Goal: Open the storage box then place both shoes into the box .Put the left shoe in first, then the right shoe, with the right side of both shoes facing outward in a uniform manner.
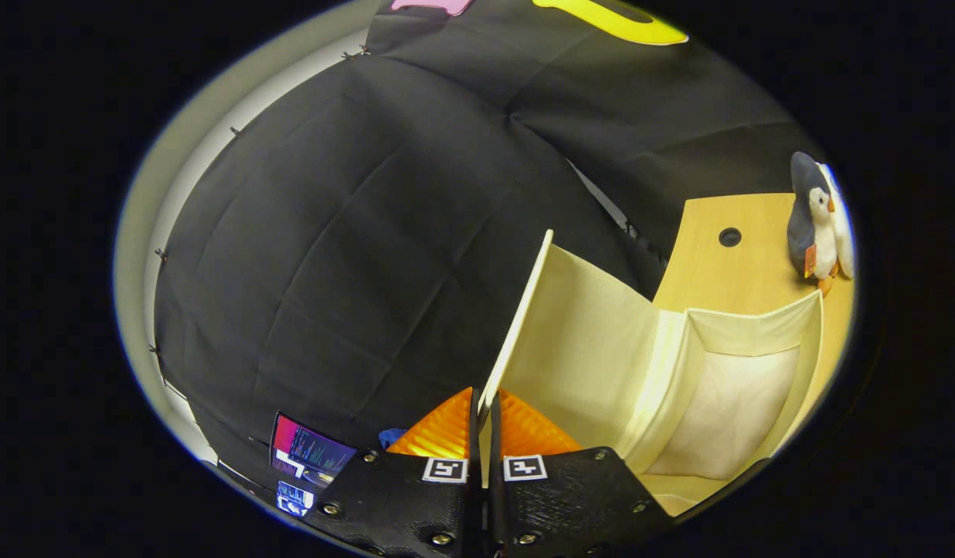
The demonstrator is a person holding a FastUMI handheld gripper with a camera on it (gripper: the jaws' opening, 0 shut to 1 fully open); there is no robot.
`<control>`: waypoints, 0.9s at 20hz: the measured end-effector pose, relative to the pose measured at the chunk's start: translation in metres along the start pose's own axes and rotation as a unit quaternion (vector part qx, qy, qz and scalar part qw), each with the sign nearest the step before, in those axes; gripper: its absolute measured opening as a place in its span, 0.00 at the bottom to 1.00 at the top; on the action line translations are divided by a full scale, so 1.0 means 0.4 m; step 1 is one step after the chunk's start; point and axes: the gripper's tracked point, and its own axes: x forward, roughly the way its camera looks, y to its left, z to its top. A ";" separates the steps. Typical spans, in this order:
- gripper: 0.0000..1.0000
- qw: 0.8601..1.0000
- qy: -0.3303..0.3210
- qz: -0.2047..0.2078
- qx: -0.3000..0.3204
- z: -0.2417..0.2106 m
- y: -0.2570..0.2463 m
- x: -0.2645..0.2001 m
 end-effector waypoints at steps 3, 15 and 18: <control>0.03 1.000 0.011 -0.018 -0.013 -0.028 -0.004 0.083; 0.47 0.991 -0.007 -0.101 -0.086 -0.007 -0.027 0.172; 0.47 0.990 -0.029 -0.112 -0.084 0.037 -0.042 0.107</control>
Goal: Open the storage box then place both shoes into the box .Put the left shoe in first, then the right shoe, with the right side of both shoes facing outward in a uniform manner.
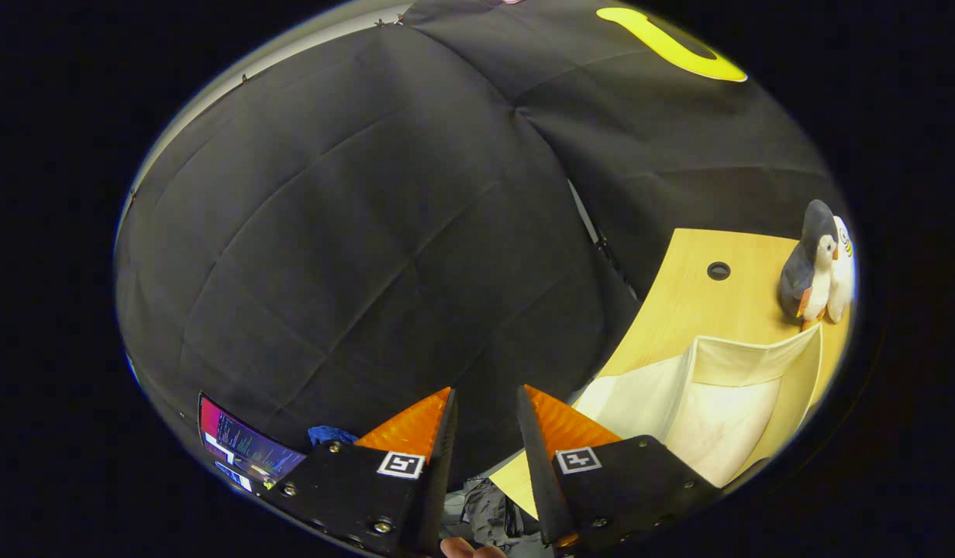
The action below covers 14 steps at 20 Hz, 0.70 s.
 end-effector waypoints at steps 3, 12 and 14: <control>0.47 0.999 -0.031 -0.019 0.001 0.054 -0.066 -0.085; 0.48 0.978 -0.107 -0.169 -0.051 0.158 -0.359 -0.371; 0.48 0.973 -0.118 -0.193 -0.048 0.162 -0.422 -0.423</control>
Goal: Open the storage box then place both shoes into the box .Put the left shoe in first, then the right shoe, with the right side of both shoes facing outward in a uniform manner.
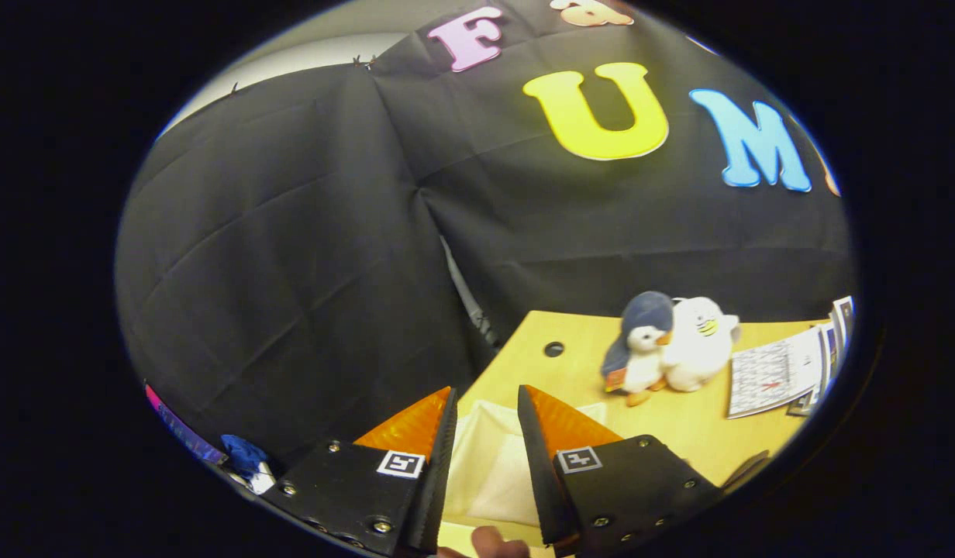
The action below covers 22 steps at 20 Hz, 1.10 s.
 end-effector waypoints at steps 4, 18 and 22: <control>0.48 0.999 -0.004 -0.034 0.015 -0.010 -0.130 -0.053; 0.48 0.993 0.046 -0.112 0.002 -0.231 -0.411 -0.151; 0.48 0.989 0.072 -0.126 -0.006 -0.358 -0.460 -0.178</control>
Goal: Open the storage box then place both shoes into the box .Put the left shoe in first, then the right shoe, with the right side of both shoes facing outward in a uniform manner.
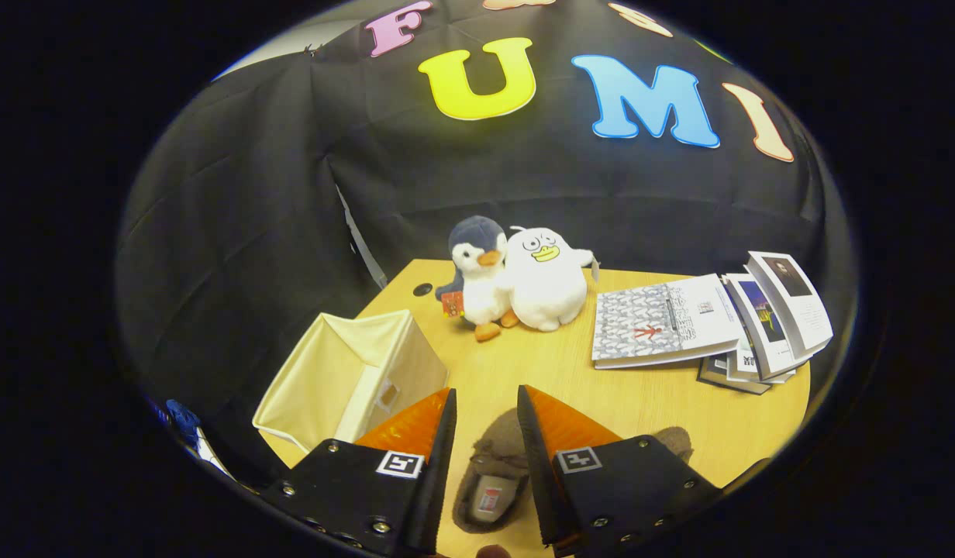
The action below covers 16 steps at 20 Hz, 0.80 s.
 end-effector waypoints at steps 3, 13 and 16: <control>0.48 0.999 0.037 -0.009 0.003 -0.112 -0.035 0.002; 0.48 0.990 0.135 -0.016 0.031 -0.345 -0.071 0.063; 0.48 0.989 0.146 -0.022 0.027 -0.367 -0.078 0.100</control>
